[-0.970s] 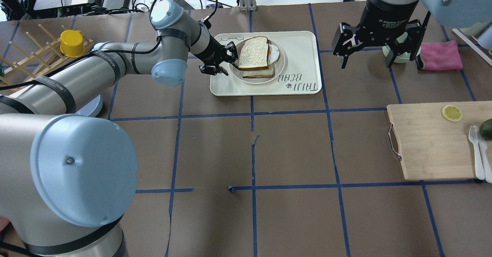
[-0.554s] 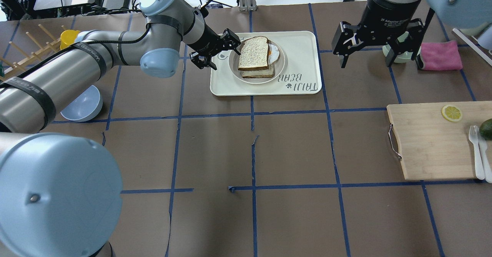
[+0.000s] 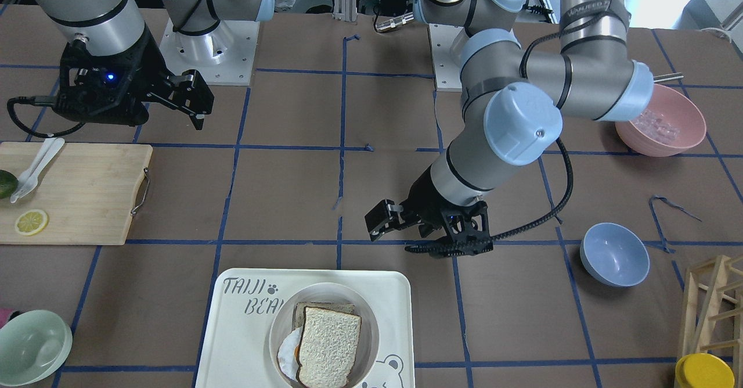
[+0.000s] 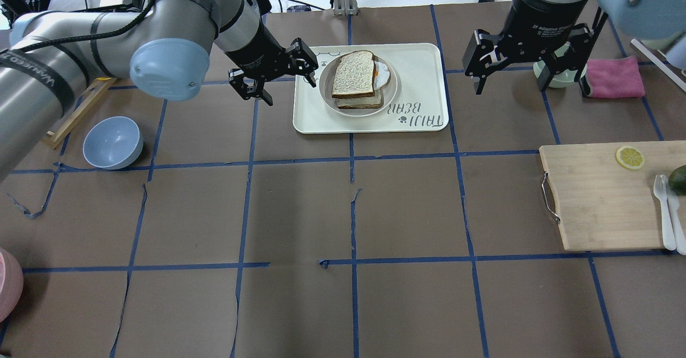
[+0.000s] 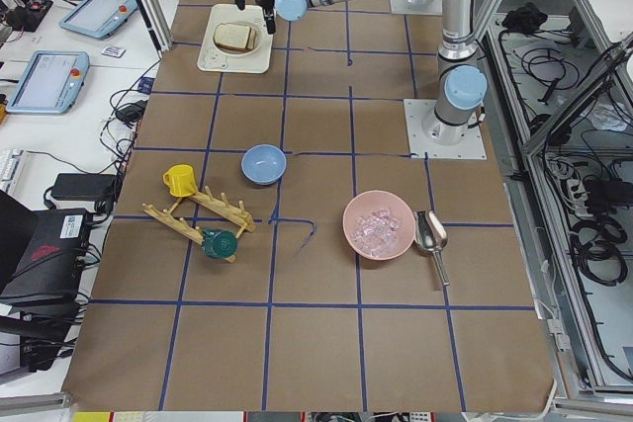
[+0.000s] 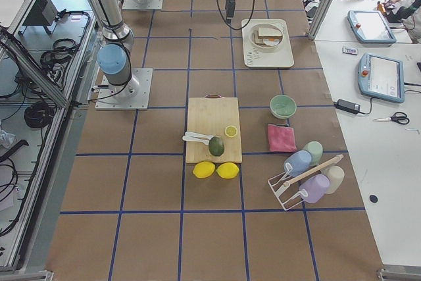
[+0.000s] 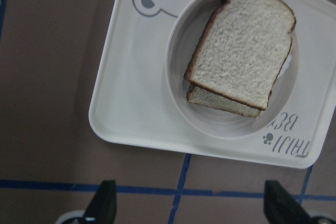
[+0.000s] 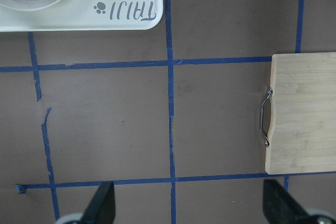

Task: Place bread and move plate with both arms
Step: 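Release the plate rim and withdraw the left gripper toward the robot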

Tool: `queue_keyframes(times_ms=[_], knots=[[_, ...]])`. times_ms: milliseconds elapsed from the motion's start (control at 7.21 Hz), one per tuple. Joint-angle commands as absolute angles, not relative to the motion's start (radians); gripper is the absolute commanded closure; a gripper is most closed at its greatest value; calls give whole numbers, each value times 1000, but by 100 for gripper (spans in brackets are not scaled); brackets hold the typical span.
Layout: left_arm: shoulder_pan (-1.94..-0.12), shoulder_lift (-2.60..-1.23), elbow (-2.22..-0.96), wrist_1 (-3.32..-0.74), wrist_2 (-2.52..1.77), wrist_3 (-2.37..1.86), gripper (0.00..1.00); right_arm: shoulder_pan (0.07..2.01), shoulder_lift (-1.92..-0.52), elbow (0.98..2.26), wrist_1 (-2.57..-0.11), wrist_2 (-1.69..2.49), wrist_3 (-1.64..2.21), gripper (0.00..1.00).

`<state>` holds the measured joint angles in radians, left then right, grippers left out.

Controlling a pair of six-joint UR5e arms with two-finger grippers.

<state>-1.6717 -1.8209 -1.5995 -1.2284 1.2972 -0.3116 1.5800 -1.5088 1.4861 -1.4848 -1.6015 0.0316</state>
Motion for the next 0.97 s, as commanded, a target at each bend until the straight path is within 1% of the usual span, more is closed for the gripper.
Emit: queue_keyframes(times_ms=[0, 139, 277, 416, 554, 693, 832], knots=[[-1672, -1647, -1695, -1328, 1367, -252, 0, 1580, -1508, 1486, -1488, -1601, 32, 0], [-1672, -1581, -1701, -1372, 1450, -195, 0, 1582, -1509, 1483, -1497, -1598, 32, 0], [-1667, -1550, -1697, -1409, 1465, -142, 0, 1580, -1508, 1486, -1497, -1601, 34, 0], [-1654, -1551, -1671, -1414, 1463, -124, 0, 1580, -1508, 1486, -1496, -1605, 34, 0], [-1638, -1581, -1590, -1481, 1463, -120, 0, 1580, -1508, 1486, -1497, -1603, 34, 0], [-1641, -1603, -1539, -1524, 1463, -91, 5, 1580, -1508, 1486, -1499, -1600, 35, 0], [-1637, -1594, -1542, -1513, 1497, 19, 1, 1583, -1508, 1486, -1497, -1601, 43, 0]])
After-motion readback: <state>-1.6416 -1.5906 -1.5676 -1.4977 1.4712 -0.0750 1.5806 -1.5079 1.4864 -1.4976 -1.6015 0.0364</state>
